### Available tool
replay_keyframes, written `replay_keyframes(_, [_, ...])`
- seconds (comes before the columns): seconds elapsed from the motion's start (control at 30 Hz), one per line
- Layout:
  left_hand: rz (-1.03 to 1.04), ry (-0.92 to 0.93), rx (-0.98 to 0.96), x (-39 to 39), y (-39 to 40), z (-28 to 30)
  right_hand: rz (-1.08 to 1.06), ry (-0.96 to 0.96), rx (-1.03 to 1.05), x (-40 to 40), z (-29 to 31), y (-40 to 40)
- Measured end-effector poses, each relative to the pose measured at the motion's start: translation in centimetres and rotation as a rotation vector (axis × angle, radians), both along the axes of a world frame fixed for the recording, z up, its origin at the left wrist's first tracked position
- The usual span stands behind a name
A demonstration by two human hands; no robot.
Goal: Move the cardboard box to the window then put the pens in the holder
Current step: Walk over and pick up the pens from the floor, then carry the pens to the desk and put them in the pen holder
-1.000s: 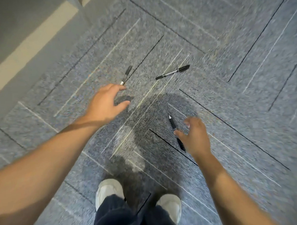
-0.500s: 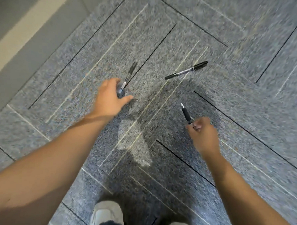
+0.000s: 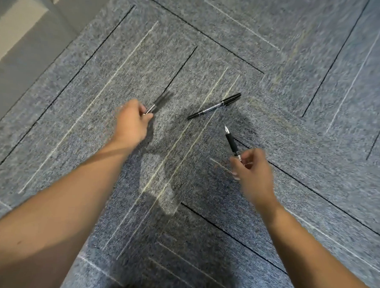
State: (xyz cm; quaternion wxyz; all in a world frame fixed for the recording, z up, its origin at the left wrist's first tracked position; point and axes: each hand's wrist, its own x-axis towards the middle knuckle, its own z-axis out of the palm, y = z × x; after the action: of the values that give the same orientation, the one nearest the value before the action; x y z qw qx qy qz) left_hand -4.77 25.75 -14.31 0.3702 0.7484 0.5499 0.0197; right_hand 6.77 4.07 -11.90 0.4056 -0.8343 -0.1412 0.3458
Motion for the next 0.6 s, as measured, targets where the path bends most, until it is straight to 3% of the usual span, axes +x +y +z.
replay_keyframes(0.17, [-0.2,-0.109,-0.098,5.7,-2.2,0.4,-0.123,-0.002,0.046,1.9,0.0,-1.5])
replay_keyframes(0.43, [-0.374,0.136,0.016,10.0,-4.3,-1.4,-0.171,0.0,0.062,2.6,0.1,-4.6])
replay_keyframes(0.6, [-0.294,-0.069,-0.201,7.6,-5.6,3.1,-0.203,-0.02,0.058,2.5,3.9,-5.4])
